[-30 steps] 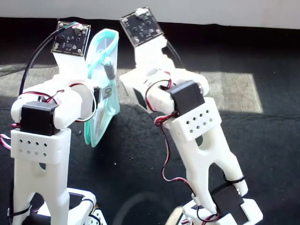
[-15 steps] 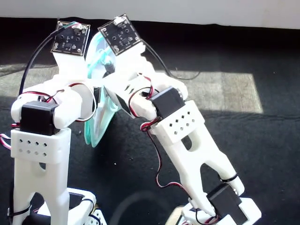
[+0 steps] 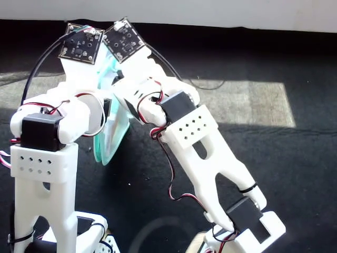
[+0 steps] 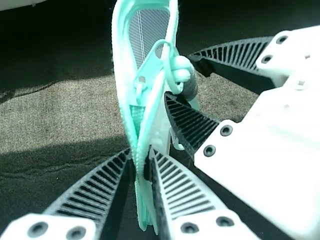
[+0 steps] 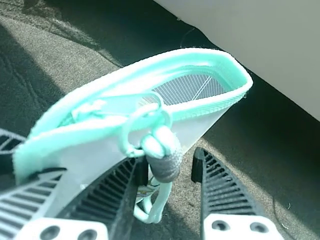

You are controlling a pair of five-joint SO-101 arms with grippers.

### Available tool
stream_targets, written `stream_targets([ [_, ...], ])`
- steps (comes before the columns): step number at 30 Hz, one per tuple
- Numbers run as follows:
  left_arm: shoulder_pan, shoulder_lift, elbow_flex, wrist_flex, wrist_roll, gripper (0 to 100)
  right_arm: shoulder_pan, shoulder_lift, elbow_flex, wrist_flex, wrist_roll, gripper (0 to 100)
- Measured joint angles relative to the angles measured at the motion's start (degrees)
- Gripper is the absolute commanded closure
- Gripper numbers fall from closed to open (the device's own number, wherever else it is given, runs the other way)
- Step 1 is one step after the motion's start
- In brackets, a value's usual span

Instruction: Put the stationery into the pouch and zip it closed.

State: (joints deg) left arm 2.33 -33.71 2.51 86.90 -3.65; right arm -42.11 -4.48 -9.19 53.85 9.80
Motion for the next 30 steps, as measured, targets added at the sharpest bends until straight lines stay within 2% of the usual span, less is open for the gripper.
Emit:
stream_targets([
  [11, 0.0, 0.0, 0.0, 0.0, 0.0, 99, 0.0, 0.1, -0.4, -2.4, 1.7, 85.0],
  [13, 0.0, 0.0, 0.0, 0.0, 0.0, 99, 0.1, 0.1, -1.0, -2.4, 1.7, 89.8],
  [15, 0.0, 0.0, 0.0, 0.0, 0.0, 99, 0.1, 0.1, -1.8, -2.4, 1.9, 99.1],
  [21, 0.0, 0.0, 0.0, 0.0, 0.0, 99, 0.3, 0.1, -2.2, -2.4, 9.8, 99.1],
  [27, 0.0, -0.1, -0.5, 0.0, -0.4, 99, 0.3, -3.3, -2.1, -2.4, 11.1, 99.1],
  [30, 0.0, -0.6, -2.0, 0.0, -4.1, 99, 0.8, -5.6, -2.0, -1.6, 12.1, 99.1],
])
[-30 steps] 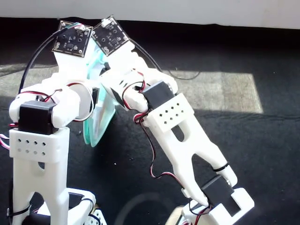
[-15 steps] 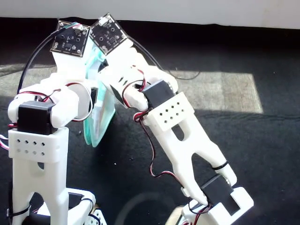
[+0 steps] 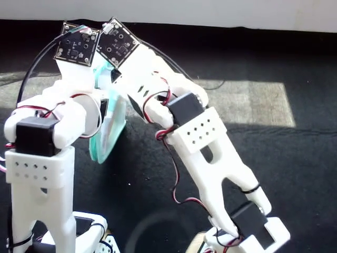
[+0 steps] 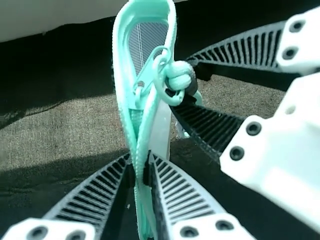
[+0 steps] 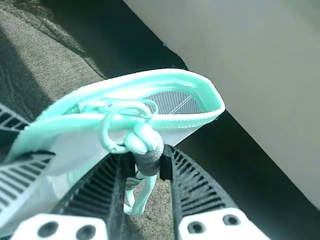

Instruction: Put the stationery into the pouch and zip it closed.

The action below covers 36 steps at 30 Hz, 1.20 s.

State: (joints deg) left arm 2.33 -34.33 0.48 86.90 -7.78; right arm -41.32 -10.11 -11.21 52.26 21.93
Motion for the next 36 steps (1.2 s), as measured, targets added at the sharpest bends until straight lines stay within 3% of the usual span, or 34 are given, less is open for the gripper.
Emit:
stream_targets([
  [7, 0.4, 0.1, -4.9, 1.8, -5.5, 99, 5.7, -2.9, -0.2, 0.4, 5.2, 99.1],
  [22, 0.4, 0.2, -4.9, 6.3, -6.1, 99, 11.4, -3.3, -0.2, 0.4, 7.4, 99.1],
  [36, 0.5, -1.5, -5.4, 6.9, -6.2, 99, 17.0, 6.5, -0.6, -2.5, 8.4, 99.1],
])
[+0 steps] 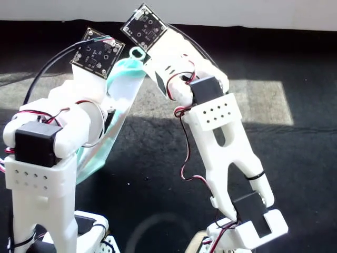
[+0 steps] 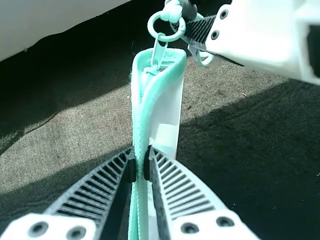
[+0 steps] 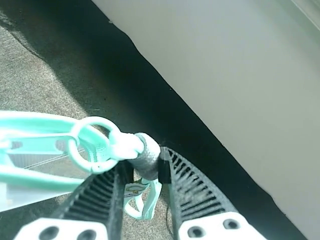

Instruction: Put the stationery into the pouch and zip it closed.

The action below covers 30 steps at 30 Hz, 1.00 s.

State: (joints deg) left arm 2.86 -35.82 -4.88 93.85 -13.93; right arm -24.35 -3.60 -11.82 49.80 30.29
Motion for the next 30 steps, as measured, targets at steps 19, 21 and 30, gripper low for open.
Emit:
stream_targets([
  [19, 0.1, -0.3, 0.0, -0.4, 3.2, 99, 4.6, 0.5, 6.2, -0.4, 3.2, 99.1],
  [21, -0.5, -1.5, 0.0, -1.0, 4.0, 99, 5.9, 0.5, 7.0, -0.5, 3.2, 99.1],
  [30, -2.9, -3.3, 0.0, -2.1, 4.5, 99, 8.5, 0.5, 7.6, -1.1, 5.5, 99.1],
])
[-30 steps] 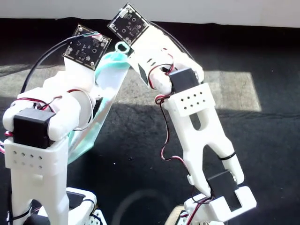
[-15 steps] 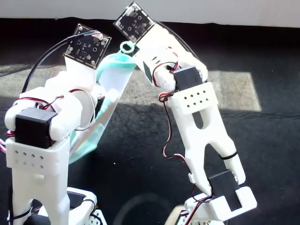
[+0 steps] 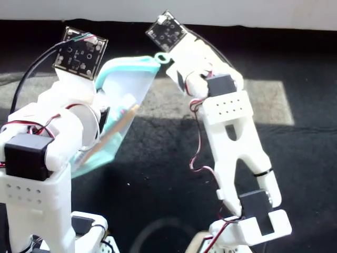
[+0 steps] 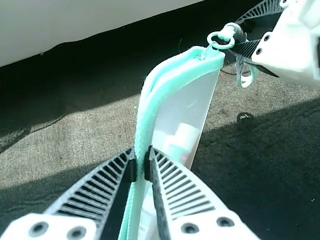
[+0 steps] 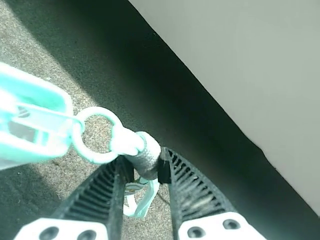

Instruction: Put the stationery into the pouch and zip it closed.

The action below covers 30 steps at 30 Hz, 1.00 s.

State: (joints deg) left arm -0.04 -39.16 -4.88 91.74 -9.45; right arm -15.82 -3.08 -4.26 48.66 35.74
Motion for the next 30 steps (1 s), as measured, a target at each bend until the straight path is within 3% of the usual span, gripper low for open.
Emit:
stream_targets([
  [30, -0.7, 0.2, 0.2, -0.4, 0.0, 99, 5.4, 7.1, -1.9, -1.1, 0.5, 99.1],
])
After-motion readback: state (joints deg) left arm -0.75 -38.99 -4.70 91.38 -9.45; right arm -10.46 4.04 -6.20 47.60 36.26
